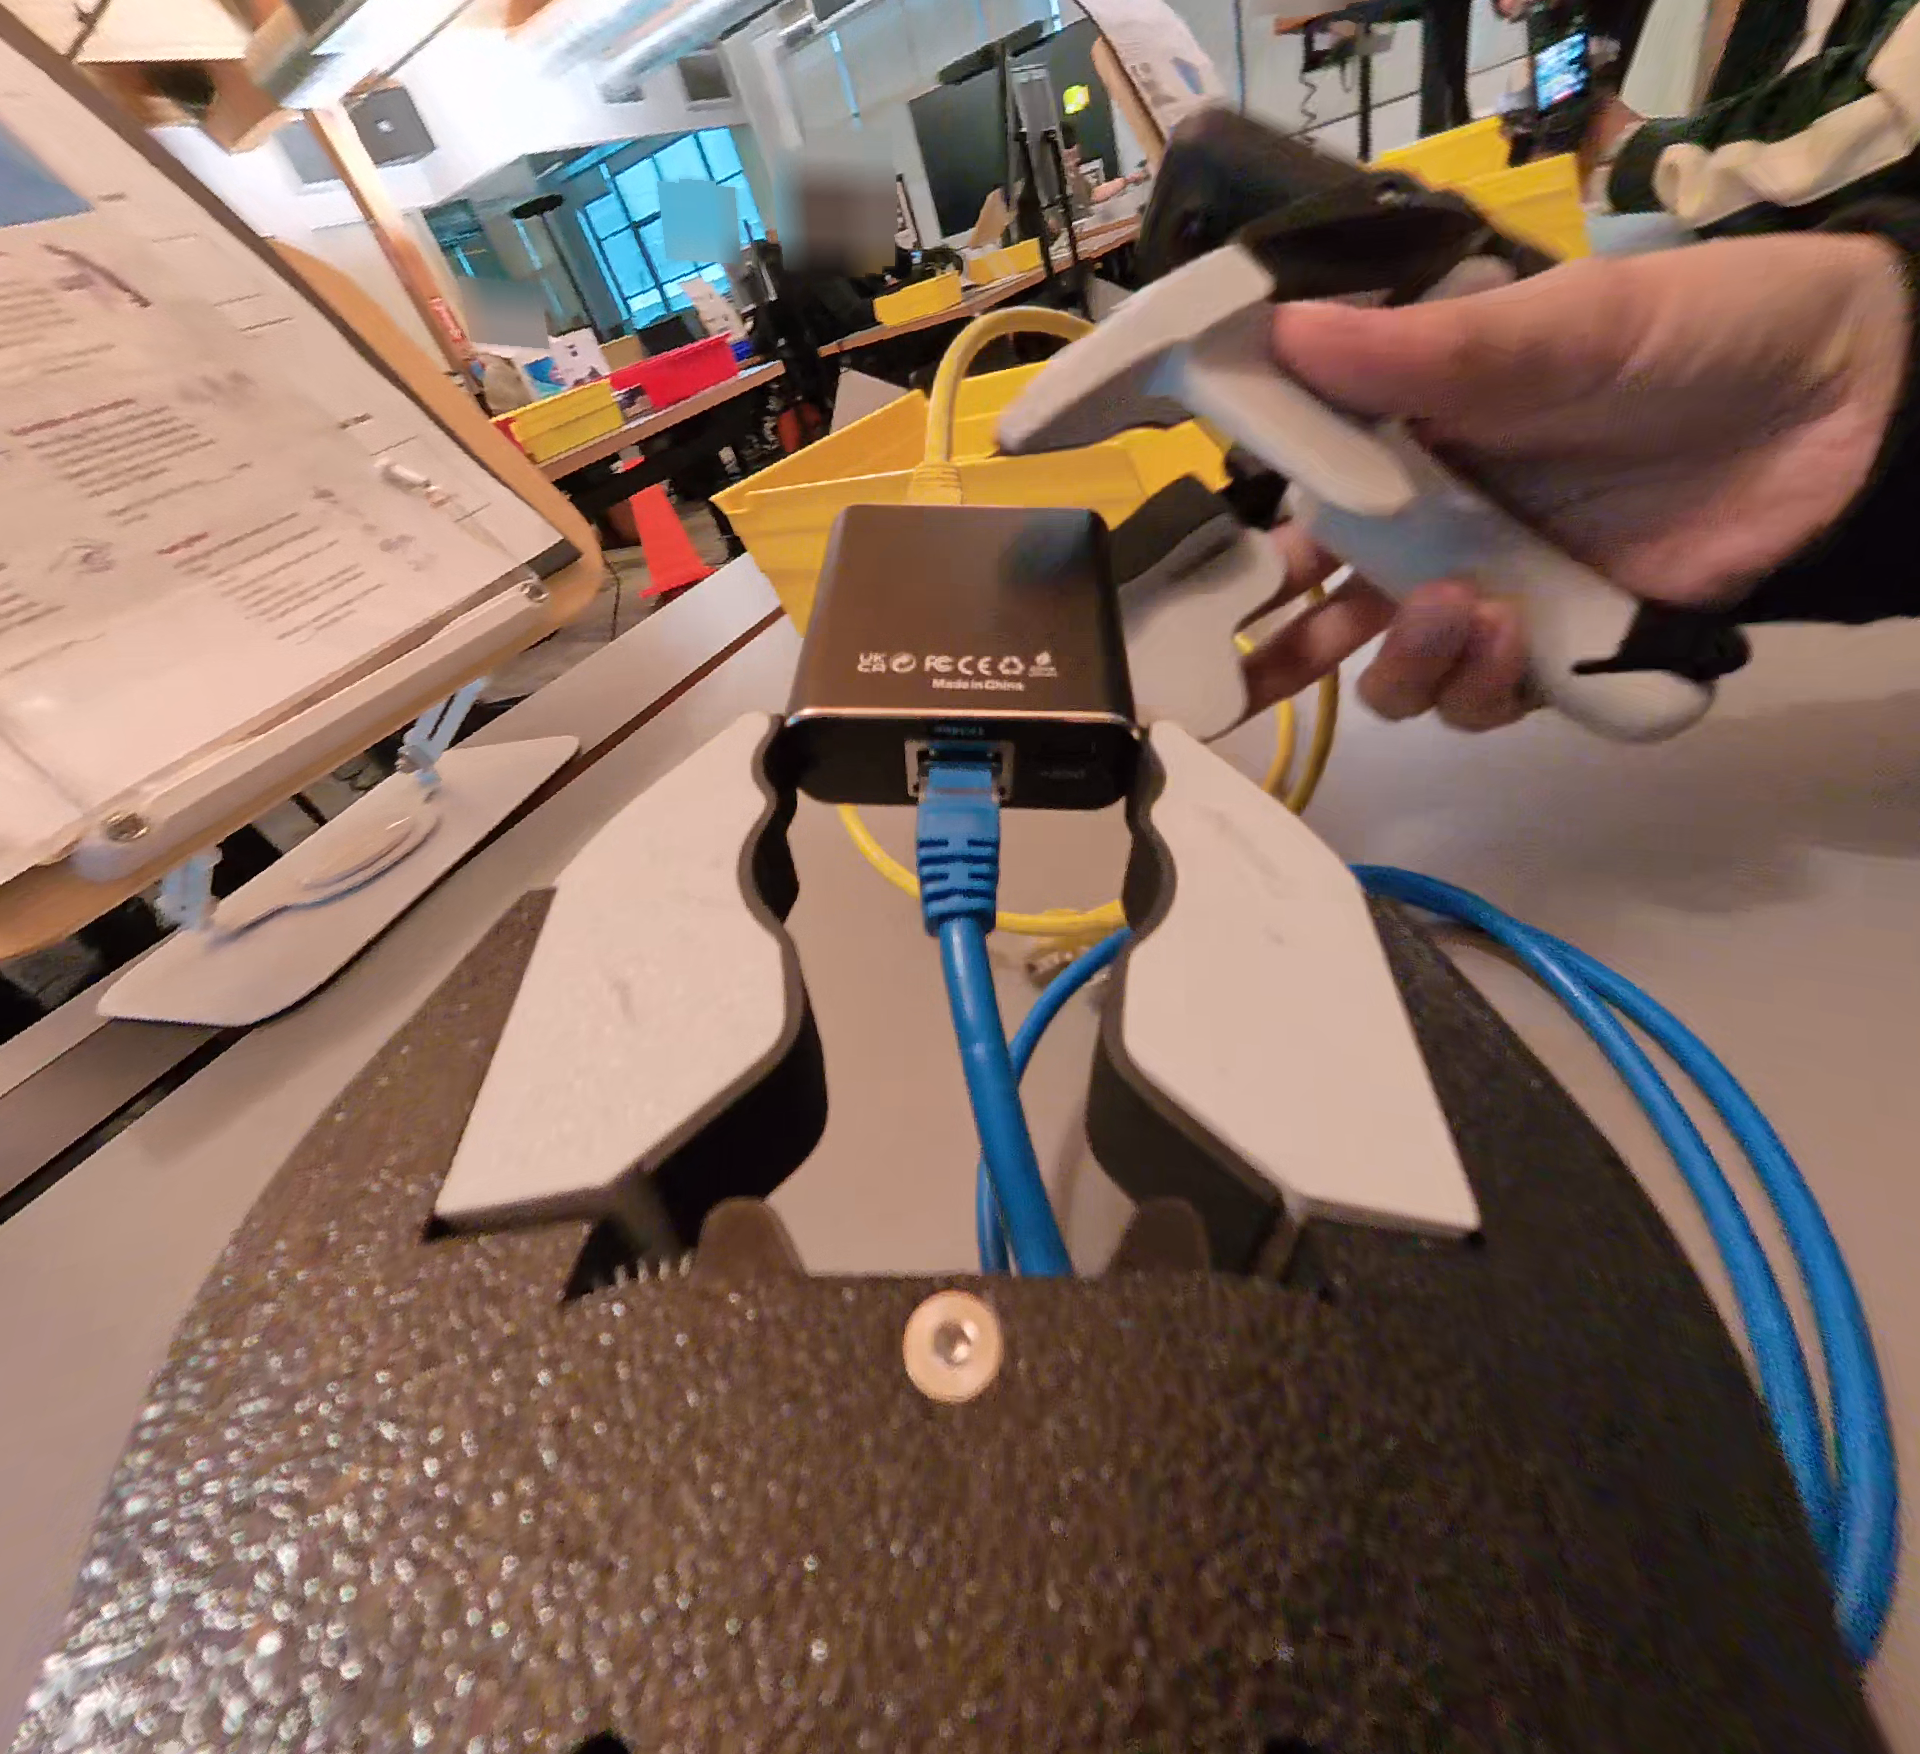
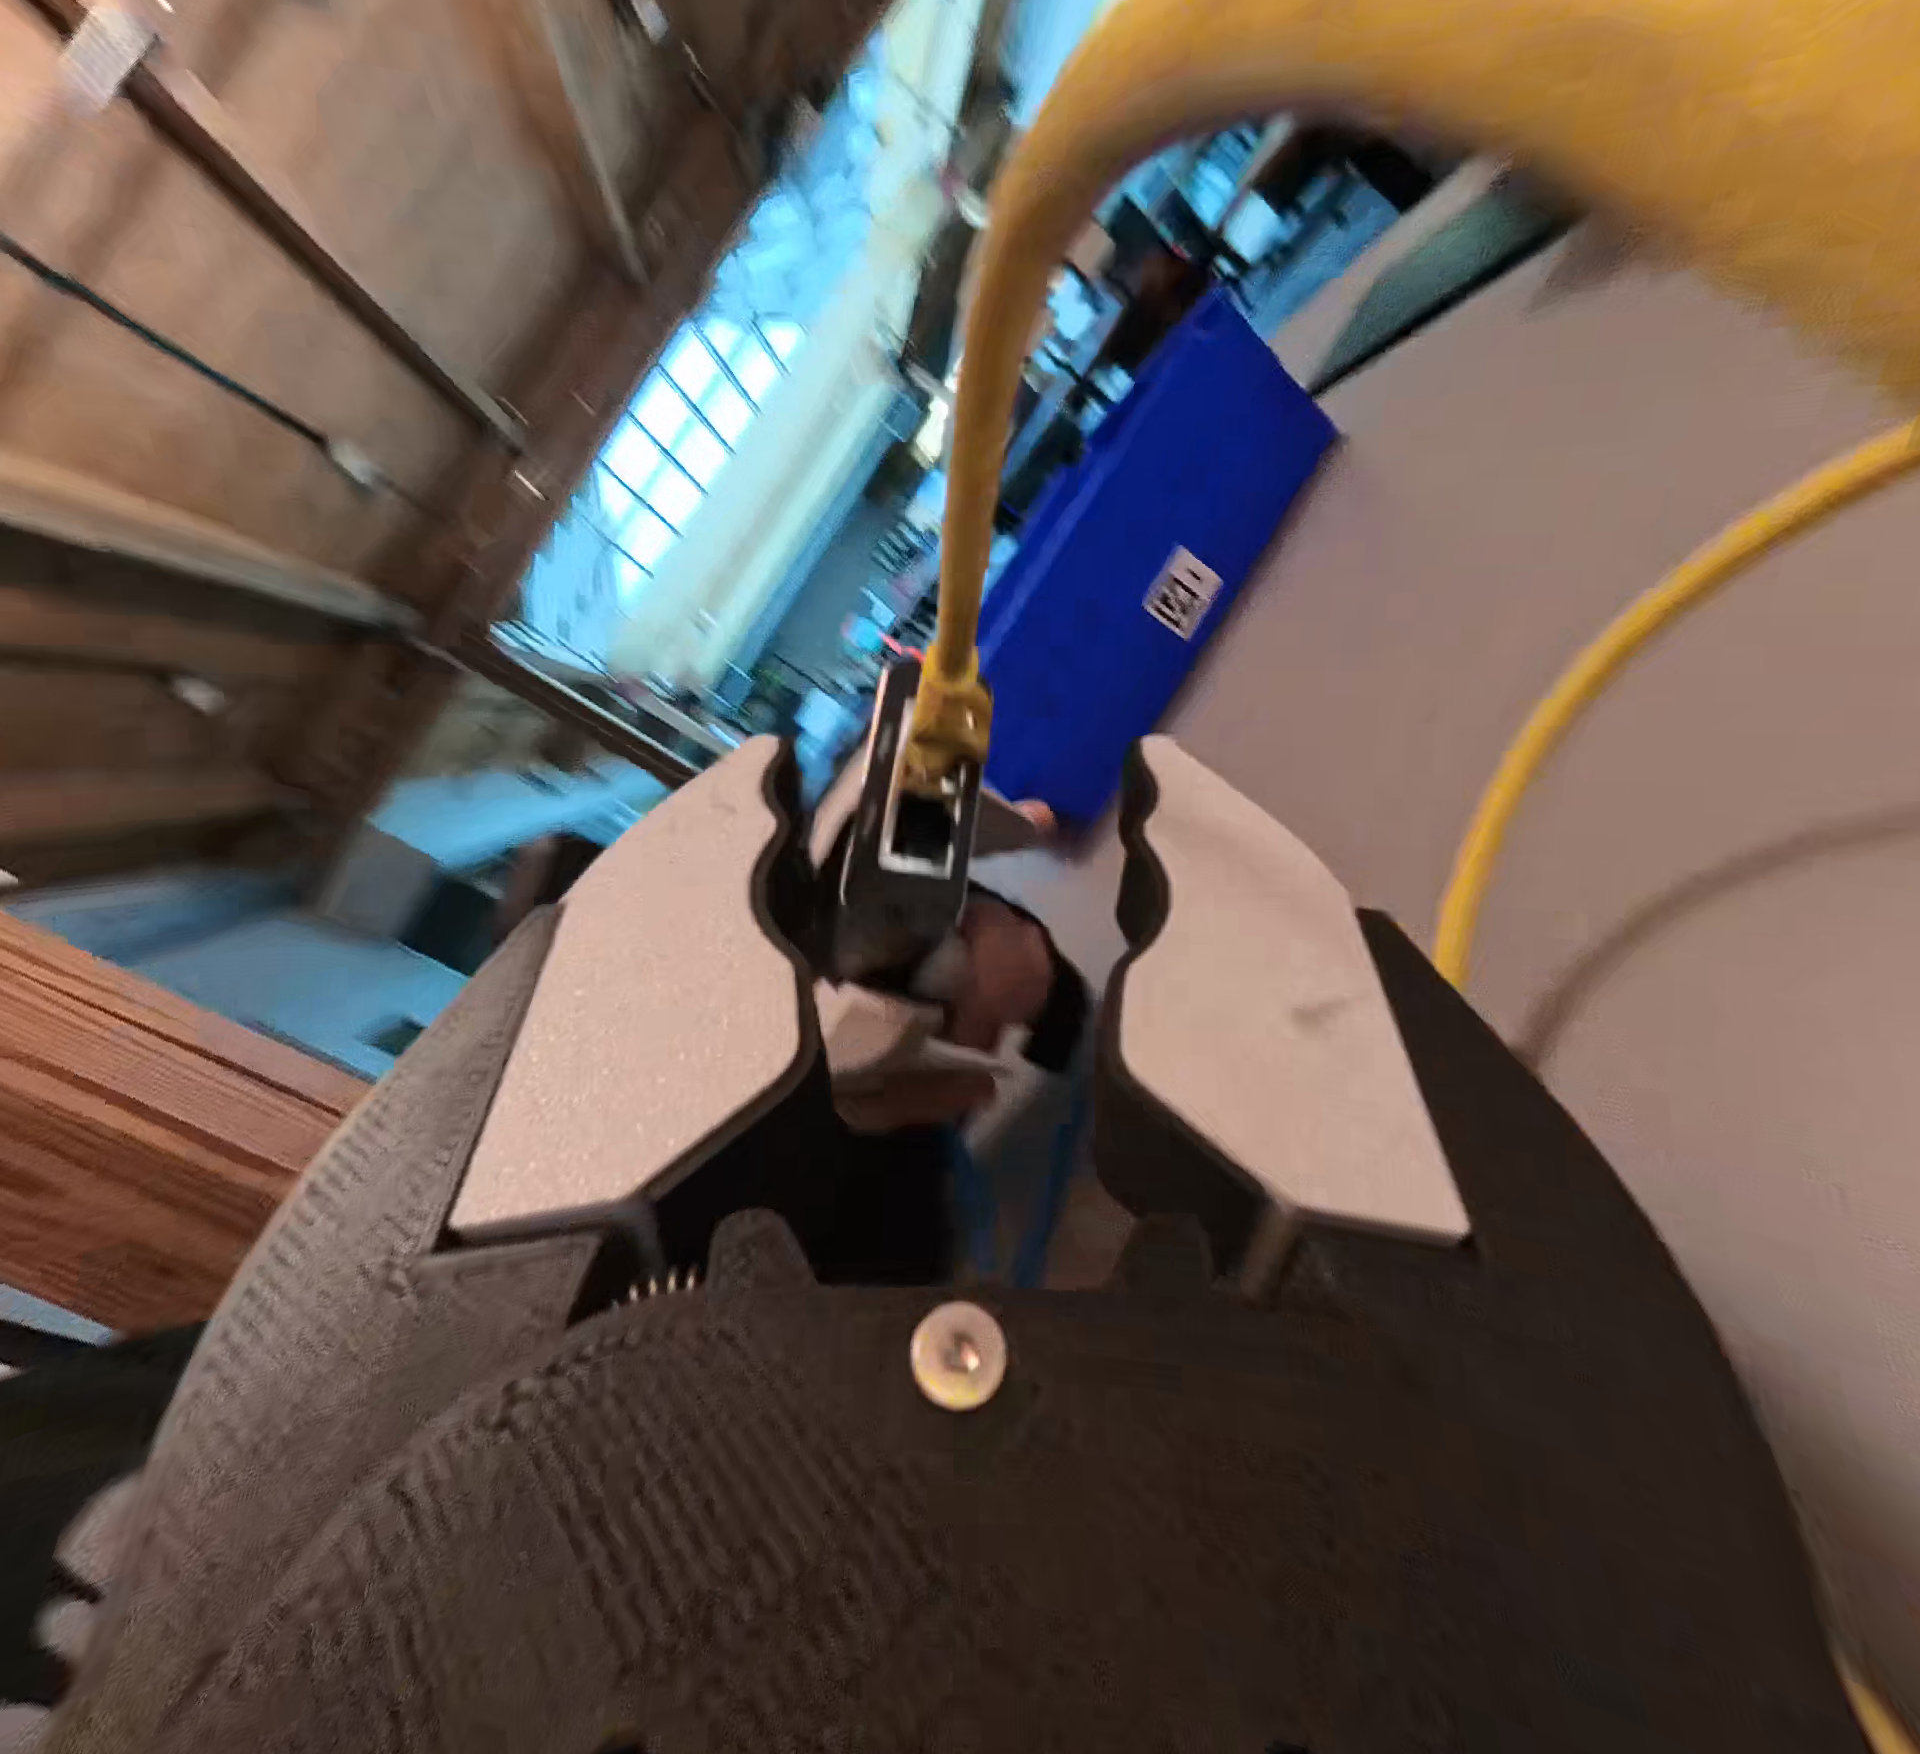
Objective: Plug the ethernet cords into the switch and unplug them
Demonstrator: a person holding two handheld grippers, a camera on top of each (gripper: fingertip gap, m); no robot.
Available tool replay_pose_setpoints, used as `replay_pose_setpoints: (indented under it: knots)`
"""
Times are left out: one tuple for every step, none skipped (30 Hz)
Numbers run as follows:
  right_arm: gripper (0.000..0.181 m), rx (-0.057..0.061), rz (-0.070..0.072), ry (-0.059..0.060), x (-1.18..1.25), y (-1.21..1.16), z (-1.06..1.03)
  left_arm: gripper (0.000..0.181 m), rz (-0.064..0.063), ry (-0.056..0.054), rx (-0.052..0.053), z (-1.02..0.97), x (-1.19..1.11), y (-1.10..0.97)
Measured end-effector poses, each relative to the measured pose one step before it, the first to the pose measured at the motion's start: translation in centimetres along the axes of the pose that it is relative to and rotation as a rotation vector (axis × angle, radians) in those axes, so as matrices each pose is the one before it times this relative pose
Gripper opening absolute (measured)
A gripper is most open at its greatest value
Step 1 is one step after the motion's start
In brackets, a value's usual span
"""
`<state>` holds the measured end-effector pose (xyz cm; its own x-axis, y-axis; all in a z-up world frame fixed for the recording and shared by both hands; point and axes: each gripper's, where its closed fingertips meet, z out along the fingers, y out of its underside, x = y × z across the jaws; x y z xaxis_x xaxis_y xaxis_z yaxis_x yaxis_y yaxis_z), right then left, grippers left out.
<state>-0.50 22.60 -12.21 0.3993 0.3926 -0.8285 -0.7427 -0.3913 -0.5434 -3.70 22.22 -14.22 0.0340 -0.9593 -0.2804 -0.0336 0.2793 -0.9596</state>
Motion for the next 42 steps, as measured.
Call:
replay_pose_setpoints:
  knots:
    - [0.053, 0.0499, 0.0465, -0.0296, 0.009, -0.373, 0.073, 0.060, -0.0005, 0.0156, -0.0001, 0.046, 0.259, -0.005]
    - [0.046, 0.0425, 0.0327, -0.0102, 0.165, -0.344, -0.065, 0.060, -0.0017, 0.0129, -0.0017, 0.067, 0.215, 0.030]
    - [0.043, 0.0439, 0.0156, -0.0071, 0.064, -0.411, -0.144, 0.060, -0.0018, 0.0068, -0.0041, 0.080, 0.124, 0.053]
    - [0.033, 0.0311, 0.0011, -0.0027, 0.039, -0.241, -0.179, 0.060, -0.0042, 0.0020, -0.0056, 0.090, 0.047, 0.070]
    - [0.029, 0.0097, -0.0015, 0.0113, 0.203, 0.028, -0.144, 0.060, -0.0085, 0.0026, -0.0038, 0.073, 0.037, 0.061]
    - [0.028, 0.0010, -0.0020, 0.0146, 0.241, 0.102, -0.111, 0.060, -0.0106, -0.0012, -0.0030, 0.059, -0.017, 0.056]
    - [0.024, 0.0027, -0.0043, 0.0131, 0.224, 0.092, -0.088, 0.060, -0.0130, -0.0092, -0.0052, 0.044, -0.152, 0.096]
    - [0.023, 0.0003, -0.0037, 0.0043, 0.110, 0.128, -0.036, 0.060, -0.0162, -0.0072, -0.0079, 0.028, -0.166, 0.165]
    - [0.023, 0.0039, 0.0036, -0.0096, -0.089, 0.061, 0.036, 0.060, -0.0125, 0.0003, -0.0072, 0.014, -0.066, 0.146]
    - [0.023, -0.0001, 0.0093, -0.0049, -0.027, 0.123, 0.094, 0.060, -0.0038, -0.0034, -0.0027, 0.002, -0.066, 0.045]
    - [0.023, -0.0117, 0.0085, 0.0055, 0.127, 0.311, 0.164, 0.060, 0.0054, -0.0036, 0.0029, -0.023, -0.020, -0.059]
    - [0.023, 0.0010, 0.0121, -0.0003, 0.061, 0.150, 0.143, 0.061, 0.0075, 0.0029, 0.0043, -0.002, 0.083, -0.066]
    - [0.020, 0.0121, 0.0211, -0.0046, -0.007, 0.042, 0.045, 0.060, 0.0051, -0.0044, 0.0006, -0.008, -0.024, -0.013]
    - [0.015, 0.0142, 0.0207, -0.0017, 0.075, 0.011, 0.030, 0.060, 0.0029, -0.0052, -0.0079, 0.015, -0.078, 0.137]
    - [0.014, 0.0158, 0.0167, 0.0044, 0.186, -0.002, 0.009, 0.060, 0.0018, -0.0033, -0.0120, 0.046, -0.052, 0.187]
    - [0.013, 0.0148, 0.0148, 0.0052, 0.206, -0.008, 0.000, 0.060, 0.0072, -0.0063, -0.0118, 0.033, -0.053, 0.165]
    - [0.013, 0.0115, 0.0112, -0.0026, 0.089, -0.002, -0.029, 0.060, 0.0137, -0.0080, -0.0105, 0.049, -0.040, 0.134]
    - [0.013, 0.0063, 0.0088, -0.0043, 0.068, 0.006, -0.044, 0.060, 0.0137, -0.0051, -0.0071, 0.031, 0.003, 0.080]
    - [0.013, 0.0045, 0.0108, -0.0030, 0.057, -0.008, -0.030, 0.060, 0.0049, -0.0004, -0.0037, 0.019, 0.034, 0.044]
    - [0.013, 0.0038, 0.0134, -0.0025, 0.037, 0.003, -0.021, 0.060, 0.0011, 0.0008, -0.0031, 0.018, 0.017, 0.042]
    - [0.013, 0.0047, 0.0118, -0.0038, 0.026, -0.023, -0.016, 0.060, 0.0067, -0.0030, -0.0035, 0.019, 0.007, 0.034]
    - [0.013, 0.0063, 0.0048, -0.0050, -0.007, -0.029, -0.030, 0.060, 0.0112, -0.0057, -0.0027, 0.032, -0.008, 0.017]
    - [0.013, 0.0063, 0.0010, -0.0006, 0.052, -0.029, -0.043, 0.060, 0.0077, -0.0038, -0.0009, 0.024, 0.028, -0.012]
    - [0.013, 0.0060, 0.0038, 0.0029, 0.078, -0.026, -0.046, 0.060, 0.0056, -0.0018, -0.0038, 0.046, 0.033, 0.031]
    - [0.013, 0.0078, 0.0051, -0.0019, 0.012, -0.029, -0.030, 0.060, 0.0061, -0.0016, -0.0048, 0.040, 0.024, 0.056]
    - [0.013, 0.0064, 0.0032, -0.0081, -0.035, -0.017, -0.016, 0.060, 0.0057, -0.0026, -0.0009, 0.027, 0.023, 0.008]
    - [0.013, 0.0039, 0.0032, -0.0076, 0.007, -0.008, -0.010, 0.060, 0.0029, -0.0024, 0.0008, 0.012, -0.001, -0.018]
    - [0.013, 0.0018, 0.0056, -0.0077, -0.001, 0.012, 0.001, 0.060, 0.0019, -0.0008, -0.0009, 0.010, 0.006, 0.000]
    - [0.013, 0.0005, 0.0050, -0.0081, -0.018, 0.005, 0.023, 0.060, 0.0008, -0.0004, 0.0000, -0.010, 0.001, 0.007]
    - [0.013, -0.0012, -0.0015, -0.0067, -0.011, 0.016, 0.020, 0.060, 0.0013, -0.0018, 0.0005, -0.015, -0.031, 0.005]
    - [0.013, -0.0002, -0.0052, -0.0062, -0.033, -0.005, -0.008, 0.060, 0.0029, -0.0018, 0.0005, -0.009, -0.016, -0.015]
    - [0.013, 0.0011, -0.0038, -0.0001, 0.050, -0.014, -0.014, 0.060, 0.0015, -0.0003, 0.0004, 0.010, 0.014, -0.016]
    - [0.013, 0.0003, -0.0048, 0.0011, 0.074, -0.020, -0.001, 0.060, 0.0022, -0.0010, -0.0032, 0.025, 0.006, 0.034]
    - [0.013, 0.0001, -0.0043, -0.0051, -0.013, -0.015, 0.021, 0.060, 0.0042, -0.0031, -0.0043, 0.025, -0.013, 0.050]
    - [0.013, -0.0003, -0.0028, -0.0083, -0.069, -0.007, 0.042, 0.060, 0.0010, -0.0032, -0.0004, 0.002, -0.023, -0.015]
    - [0.013, -0.0030, -0.0037, -0.0087, -0.063, 0.019, 0.053, 0.060, -0.0019, -0.0014, 0.0026, -0.013, -0.027, -0.055]
    - [0.013, -0.0059, -0.0067, -0.0067, -0.014, 0.057, 0.065, 0.060, -0.0005, -0.0013, 0.0017, -0.027, -0.041, -0.029]
    - [0.012, -0.0102, -0.0055, 0.0015, 0.079, 0.048, 0.031, 0.060, 0.0017, -0.0026, 0.0005, -0.024, -0.054, 0.010]
    - [0.012, -0.0089, -0.0175, -0.0115, -0.101, -0.008, 0.041, 0.060, 0.0040, -0.0016, -0.0061, -0.009, -0.033, 0.112]
    - [0.012, -0.0029, -0.0180, -0.0140, -0.132, -0.005, 0.028, 0.060, 0.0045, -0.0043, -0.0001, 0.016, -0.042, 0.004]
    - [0.012, -0.0012, -0.0002, -0.0199, -0.220, -0.038, 0.037, 0.060, 0.0055, -0.0058, 0.0033, 0.011, -0.020, -0.077]
    - [0.012, -0.0016, -0.0118, -0.0207, -0.187, -0.032, 0.043, 0.060, 0.0099, -0.0065, 0.0021, 0.032, -0.030, -0.045]
